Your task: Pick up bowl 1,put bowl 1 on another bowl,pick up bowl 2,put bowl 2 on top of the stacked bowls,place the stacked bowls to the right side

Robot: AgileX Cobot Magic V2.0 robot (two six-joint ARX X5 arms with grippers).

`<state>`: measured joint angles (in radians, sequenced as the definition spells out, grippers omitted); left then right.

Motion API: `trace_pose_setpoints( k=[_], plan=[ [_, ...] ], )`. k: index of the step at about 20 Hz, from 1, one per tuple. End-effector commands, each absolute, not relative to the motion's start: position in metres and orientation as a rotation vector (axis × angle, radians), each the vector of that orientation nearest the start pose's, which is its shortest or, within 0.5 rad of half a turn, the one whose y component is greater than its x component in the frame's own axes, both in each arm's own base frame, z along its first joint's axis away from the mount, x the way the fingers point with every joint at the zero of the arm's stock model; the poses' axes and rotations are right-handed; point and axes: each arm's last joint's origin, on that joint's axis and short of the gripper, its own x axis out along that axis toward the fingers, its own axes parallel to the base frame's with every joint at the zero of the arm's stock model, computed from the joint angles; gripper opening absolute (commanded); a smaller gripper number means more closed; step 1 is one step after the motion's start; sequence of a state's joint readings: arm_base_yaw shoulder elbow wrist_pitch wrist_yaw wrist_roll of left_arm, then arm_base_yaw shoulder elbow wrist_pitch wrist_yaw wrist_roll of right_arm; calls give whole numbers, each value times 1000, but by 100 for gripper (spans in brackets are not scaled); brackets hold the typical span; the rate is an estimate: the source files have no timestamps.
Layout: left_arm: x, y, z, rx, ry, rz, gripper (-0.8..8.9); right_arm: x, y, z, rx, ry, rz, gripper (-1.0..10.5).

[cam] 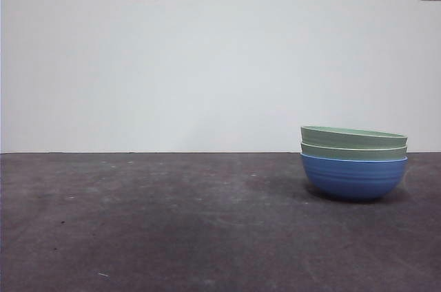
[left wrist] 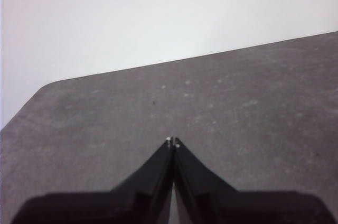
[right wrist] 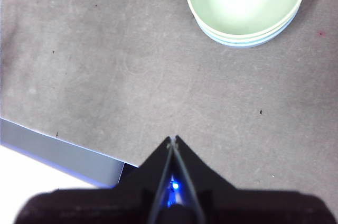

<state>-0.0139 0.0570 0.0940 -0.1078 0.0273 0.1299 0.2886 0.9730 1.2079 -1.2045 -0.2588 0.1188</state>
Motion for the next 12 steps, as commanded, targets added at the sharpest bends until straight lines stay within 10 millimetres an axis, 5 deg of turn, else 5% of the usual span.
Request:
trace_pose_setpoints(
  k=[1,12],
  plan=[
    [96,-2,171,123,83,-38,-3,142,50,357,86,1010,444,4],
    [96,-2,147,20,182,-44,-3,142,50,357,86,1010,444,4]
  ],
)
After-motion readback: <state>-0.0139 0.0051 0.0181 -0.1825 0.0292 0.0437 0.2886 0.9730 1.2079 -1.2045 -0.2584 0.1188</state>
